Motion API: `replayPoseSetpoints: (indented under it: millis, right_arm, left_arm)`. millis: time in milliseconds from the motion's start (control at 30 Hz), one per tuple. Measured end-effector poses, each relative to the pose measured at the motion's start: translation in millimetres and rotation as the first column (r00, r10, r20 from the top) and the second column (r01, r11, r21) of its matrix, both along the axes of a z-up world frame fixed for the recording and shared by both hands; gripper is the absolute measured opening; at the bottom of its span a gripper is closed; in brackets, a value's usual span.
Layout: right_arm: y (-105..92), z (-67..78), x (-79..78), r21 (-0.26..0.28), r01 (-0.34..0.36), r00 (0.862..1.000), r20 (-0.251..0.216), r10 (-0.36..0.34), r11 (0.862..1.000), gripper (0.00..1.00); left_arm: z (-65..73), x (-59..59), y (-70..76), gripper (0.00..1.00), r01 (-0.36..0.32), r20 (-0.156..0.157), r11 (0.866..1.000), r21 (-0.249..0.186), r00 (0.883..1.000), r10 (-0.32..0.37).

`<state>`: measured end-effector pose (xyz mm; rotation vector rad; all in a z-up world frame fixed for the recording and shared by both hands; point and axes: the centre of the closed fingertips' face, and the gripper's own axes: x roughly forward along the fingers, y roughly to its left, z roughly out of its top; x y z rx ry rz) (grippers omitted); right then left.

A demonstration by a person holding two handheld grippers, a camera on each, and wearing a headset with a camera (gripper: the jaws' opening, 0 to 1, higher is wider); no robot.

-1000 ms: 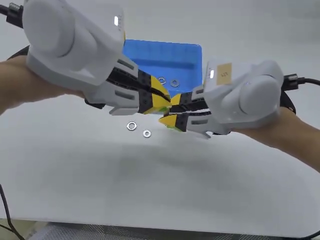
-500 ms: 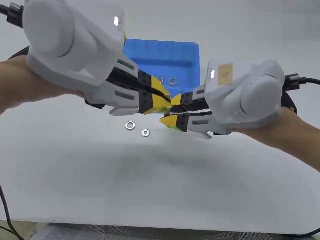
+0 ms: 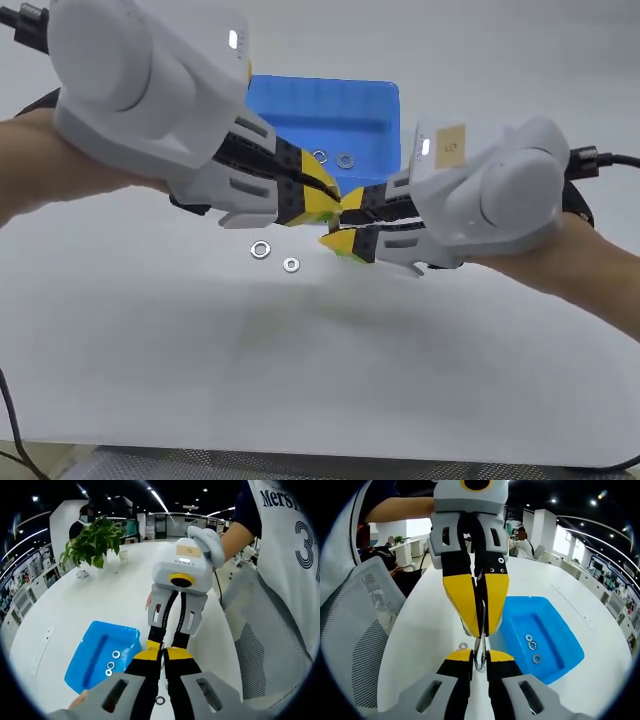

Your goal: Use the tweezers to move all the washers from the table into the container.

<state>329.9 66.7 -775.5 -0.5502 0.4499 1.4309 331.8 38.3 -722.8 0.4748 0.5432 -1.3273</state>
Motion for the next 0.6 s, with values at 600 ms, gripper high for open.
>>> replayPoseSetpoints:
  millis: [600]
  right_arm:
    - [-2.9, -5.0, -3.1, -0.022, -0.018, 1.000, -0.022, 0.017, 1.000, 0.11]
  left_arm:
    - [-1.3, -4.6, -4.9, 0.07, 0.009, -0.011, 1.000, 0.020, 1.000, -0.009]
